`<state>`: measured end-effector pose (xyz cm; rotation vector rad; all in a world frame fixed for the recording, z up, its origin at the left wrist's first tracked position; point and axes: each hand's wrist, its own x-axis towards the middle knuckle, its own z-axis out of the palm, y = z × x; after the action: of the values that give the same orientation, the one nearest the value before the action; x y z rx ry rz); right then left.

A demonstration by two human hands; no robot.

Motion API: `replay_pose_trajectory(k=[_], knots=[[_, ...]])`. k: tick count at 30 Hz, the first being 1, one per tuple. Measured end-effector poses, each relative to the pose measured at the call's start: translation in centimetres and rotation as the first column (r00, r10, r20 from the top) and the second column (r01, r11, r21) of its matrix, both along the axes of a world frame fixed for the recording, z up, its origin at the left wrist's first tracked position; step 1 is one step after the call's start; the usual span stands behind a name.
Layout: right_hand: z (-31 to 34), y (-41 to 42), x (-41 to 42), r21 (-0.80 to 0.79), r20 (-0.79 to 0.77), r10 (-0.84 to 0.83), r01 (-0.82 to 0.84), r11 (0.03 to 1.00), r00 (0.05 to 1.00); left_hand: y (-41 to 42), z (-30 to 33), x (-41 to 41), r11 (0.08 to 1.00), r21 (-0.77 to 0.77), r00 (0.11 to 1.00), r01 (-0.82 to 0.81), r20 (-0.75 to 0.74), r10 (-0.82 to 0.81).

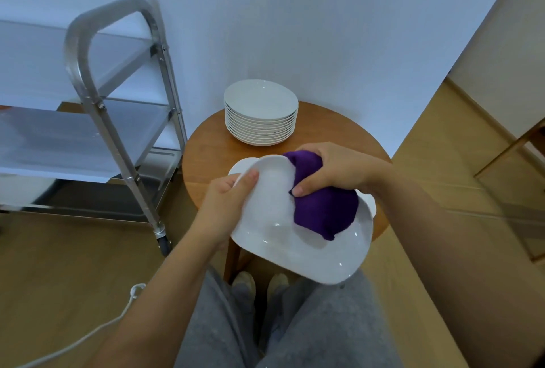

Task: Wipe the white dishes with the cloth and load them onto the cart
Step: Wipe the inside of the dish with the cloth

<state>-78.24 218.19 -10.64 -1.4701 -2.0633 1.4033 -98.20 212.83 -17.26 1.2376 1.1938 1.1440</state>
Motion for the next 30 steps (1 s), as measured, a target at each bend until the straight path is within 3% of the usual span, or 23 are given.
replay_pose_trajectory(k=[5, 9, 12, 15, 22, 23, 26, 28, 30], knots=[[-1.1, -1.0, 2.9, -0.065, -0.035, -0.141, 0.139, 0.988, 0.989, 0.3, 0.8, -0.9, 0.993, 0.019, 0.989, -0.119, 0.091, 0.117], [-2.2, -2.2, 3.9, -0.157, -0.300, -0.342, 0.308, 0.939, 0.890, 0.7, 1.0, -0.8, 0.978, -0.056, 0.956, -0.201, 0.207, 0.208], [-3.4, -3.1, 3.3, -0.279, -0.506, -0.568, 0.501, 0.820, 0.649, 0.9, 1.2, -0.4, 0.947, -0.106, 0.899, -0.302, 0.300, 0.320], [-5.0, -4.2, 1.8, -0.399, -0.598, -0.716, 0.641, 0.655, 0.359, 0.5, 1.4, 0.9, 0.910, -0.143, 0.834, -0.389, 0.366, 0.414], [-6.5, -5.8, -2.8, -0.688, -0.608, -0.764, 0.625, 0.369, -0.219, -1.0, 0.1, 5.3, 0.846, -0.214, 0.722, -0.489, 0.445, 0.530], [-6.5, -5.8, -3.7, -0.696, -0.605, -0.759, 0.623, 0.357, -0.241, -1.3, -0.1, 6.4, 0.849, -0.249, 0.713, -0.466, 0.463, 0.527], [-6.6, -5.9, -5.3, -0.664, -0.560, -0.816, 0.667, 0.338, -0.144, -2.1, -0.5, 8.4, 0.878, -0.270, 0.723, -0.395, 0.498, 0.478], [-6.3, -5.5, -4.4, -0.638, -0.523, -0.848, 0.699, 0.323, -0.085, -1.8, -0.8, 7.4, 0.911, -0.235, 0.804, -0.338, 0.431, 0.409], [-5.9, -5.0, -2.6, -0.548, -0.516, -0.856, 0.755, 0.361, 0.035, -1.0, -1.0, 5.2, 0.931, -0.225, 0.871, -0.288, 0.343, 0.352]])
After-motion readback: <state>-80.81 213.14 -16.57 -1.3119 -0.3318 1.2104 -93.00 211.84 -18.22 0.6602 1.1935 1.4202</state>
